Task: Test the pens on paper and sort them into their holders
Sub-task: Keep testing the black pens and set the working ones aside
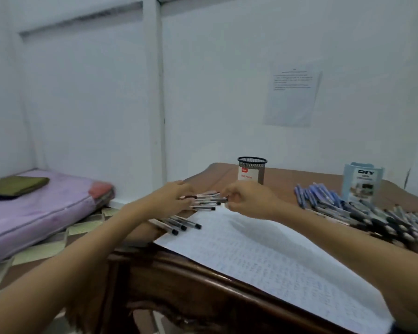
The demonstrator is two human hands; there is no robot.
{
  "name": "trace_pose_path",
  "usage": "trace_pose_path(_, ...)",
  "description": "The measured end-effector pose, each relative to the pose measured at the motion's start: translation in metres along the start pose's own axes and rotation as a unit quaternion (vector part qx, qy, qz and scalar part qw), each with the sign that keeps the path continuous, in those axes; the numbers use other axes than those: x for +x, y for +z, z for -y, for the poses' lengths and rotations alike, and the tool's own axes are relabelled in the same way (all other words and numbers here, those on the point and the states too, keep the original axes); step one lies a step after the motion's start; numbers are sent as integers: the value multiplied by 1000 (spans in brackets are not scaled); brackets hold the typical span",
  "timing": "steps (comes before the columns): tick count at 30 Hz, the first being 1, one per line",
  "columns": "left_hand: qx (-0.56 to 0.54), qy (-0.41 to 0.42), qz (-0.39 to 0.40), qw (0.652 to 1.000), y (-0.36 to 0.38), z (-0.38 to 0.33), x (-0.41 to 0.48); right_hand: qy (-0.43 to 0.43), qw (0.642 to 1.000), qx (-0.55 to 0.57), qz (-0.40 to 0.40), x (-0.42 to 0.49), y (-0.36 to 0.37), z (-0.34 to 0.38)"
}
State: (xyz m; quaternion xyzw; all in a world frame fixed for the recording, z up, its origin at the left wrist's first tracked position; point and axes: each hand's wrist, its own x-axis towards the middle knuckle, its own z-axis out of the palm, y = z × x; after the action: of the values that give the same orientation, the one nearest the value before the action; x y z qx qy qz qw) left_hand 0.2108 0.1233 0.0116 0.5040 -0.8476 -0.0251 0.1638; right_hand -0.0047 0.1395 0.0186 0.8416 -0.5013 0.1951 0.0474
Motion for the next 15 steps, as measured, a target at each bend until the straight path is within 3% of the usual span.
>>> trace_pose_path(4, 0, -47, -9, 999, -3, 33, -30, -30, 997, -24, 70, 27, 30, 17)
trace_pose_path(10, -17, -70, -1, 997, 4, 53, -53, -22, 999, 25, 21, 33, 50, 13)
trace_pose_path(13, -24, -66, -6, 997, 5, 52, -52, 14, 993, 112, 12, 31, 40, 11)
trace_pose_path(15, -32, -63, -10, 997, 5, 49, -48, 63, 972, 227, -18, 25, 26, 8)
